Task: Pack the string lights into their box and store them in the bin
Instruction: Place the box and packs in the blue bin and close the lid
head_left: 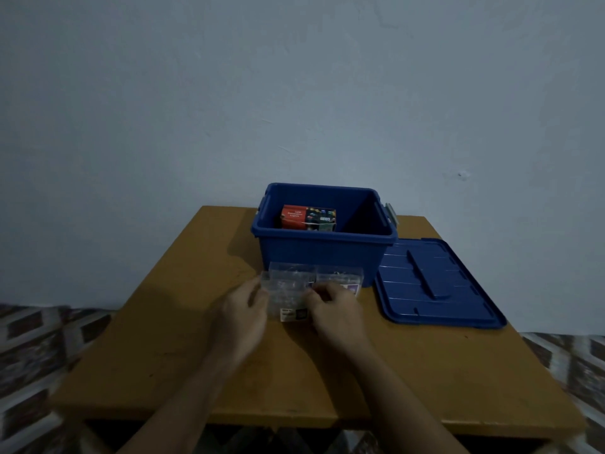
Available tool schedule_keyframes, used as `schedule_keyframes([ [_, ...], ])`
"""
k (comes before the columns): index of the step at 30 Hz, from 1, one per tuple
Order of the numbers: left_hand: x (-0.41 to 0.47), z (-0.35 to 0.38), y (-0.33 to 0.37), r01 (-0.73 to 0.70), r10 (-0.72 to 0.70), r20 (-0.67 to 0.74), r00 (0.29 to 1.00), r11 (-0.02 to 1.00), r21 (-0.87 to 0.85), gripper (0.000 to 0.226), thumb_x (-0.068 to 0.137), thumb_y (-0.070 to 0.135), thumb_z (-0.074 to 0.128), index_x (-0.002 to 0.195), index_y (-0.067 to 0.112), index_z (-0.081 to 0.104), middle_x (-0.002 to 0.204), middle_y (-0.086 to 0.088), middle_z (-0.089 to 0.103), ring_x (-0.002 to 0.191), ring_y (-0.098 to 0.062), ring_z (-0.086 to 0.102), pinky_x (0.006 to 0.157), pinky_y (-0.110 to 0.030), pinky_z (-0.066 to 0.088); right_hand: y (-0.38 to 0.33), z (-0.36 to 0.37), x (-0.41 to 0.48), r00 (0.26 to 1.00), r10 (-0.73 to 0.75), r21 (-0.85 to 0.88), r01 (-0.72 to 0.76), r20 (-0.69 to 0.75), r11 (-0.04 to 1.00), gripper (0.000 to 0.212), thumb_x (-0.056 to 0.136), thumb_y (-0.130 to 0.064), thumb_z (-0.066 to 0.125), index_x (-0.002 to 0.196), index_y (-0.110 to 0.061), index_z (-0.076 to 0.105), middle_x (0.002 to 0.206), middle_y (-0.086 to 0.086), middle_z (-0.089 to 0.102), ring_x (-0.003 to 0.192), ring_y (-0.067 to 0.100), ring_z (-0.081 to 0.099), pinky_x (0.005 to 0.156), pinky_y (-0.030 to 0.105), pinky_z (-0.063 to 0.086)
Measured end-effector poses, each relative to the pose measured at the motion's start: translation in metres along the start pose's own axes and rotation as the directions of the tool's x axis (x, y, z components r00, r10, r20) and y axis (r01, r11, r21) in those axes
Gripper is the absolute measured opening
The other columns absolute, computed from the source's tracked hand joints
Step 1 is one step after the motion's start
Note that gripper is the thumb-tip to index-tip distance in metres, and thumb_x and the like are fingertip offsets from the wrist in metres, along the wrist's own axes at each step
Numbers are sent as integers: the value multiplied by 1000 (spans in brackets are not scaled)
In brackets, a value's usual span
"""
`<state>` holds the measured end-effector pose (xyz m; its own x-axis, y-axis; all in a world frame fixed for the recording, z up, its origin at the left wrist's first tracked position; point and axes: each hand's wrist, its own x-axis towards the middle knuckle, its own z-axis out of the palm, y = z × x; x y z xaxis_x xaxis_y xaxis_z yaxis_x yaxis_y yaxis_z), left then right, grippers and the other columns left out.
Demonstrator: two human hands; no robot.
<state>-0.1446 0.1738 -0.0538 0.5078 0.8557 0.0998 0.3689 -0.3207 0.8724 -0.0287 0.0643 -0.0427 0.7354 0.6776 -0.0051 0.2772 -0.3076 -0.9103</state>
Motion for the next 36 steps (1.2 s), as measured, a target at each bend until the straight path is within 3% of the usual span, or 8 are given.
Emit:
schedule_keyframes([
  [5,-9,5,0,-35,35,2,999,999,4,42,106,34,42,145,23,50,126,-1,67,84,-8,63,59,-16,42,6,-1,-6,999,-29,4,29,-17,1000,29,101,-33,54,128,-23,61,113,-9,65,105,8,62,93,37,56],
  [8,-17,8,5,-53,53,35,998,999,-3,43,105,36,43,146,22,49,125,-2,68,73,3,57,53,-10,37,11,-8,-10,999,-12,2,12,-45,1000,24,101,-31,54,123,-22,61,107,-8,66,98,9,64,82,30,58],
  [10,-23,14,10,-84,85,70,994,996,-19,44,105,36,45,146,20,50,104,3,70,62,4,53,50,-8,37,14,-18,-14,998,-3,-16,2,-67,1000,17,101,-27,54,116,-21,61,103,-7,65,90,6,63,66,16,48],
  [12,-30,19,19,-100,102,136,985,995,-18,46,104,40,46,147,22,49,86,14,62,61,5,52,52,-9,39,18,-30,-17,994,14,-17,-16,-105,1000,13,101,-24,54,111,-22,61,99,-7,65,86,5,61,61,16,43],
  [18,-34,36,44,-142,115,283,952,987,75,52,103,43,47,152,29,38,129,4,63,81,2,59,59,-10,48,25,-57,-16,981,99,20,-97,-165,995,16,98,-32,54,111,-27,62,104,-4,68,95,15,65,87,45,58],
  [21,-29,44,51,-132,119,309,944,991,21,41,101,34,53,142,34,48,105,21,58,73,8,52,56,-8,45,24,-65,-9,984,116,29,-113,-132,993,34,98,-35,53,128,-21,58,116,0,66,103,20,64,92,49,57],
  [27,-23,49,51,-80,92,328,940,995,-52,42,100,26,54,141,33,49,101,21,58,79,4,58,57,-8,46,24,-69,-6,993,108,84,-104,-39,991,30,104,-28,43,130,-30,58,113,-4,69,100,18,65,83,40,55],
  [36,-23,46,45,-85,110,388,915,993,-81,42,98,27,56,138,36,52,112,19,62,93,1,59,74,-19,51,30,-66,-15,995,93,125,-88,-38,988,27,103,-24,43,125,-32,59,114,-8,69,107,10,64,97,40,54],
])
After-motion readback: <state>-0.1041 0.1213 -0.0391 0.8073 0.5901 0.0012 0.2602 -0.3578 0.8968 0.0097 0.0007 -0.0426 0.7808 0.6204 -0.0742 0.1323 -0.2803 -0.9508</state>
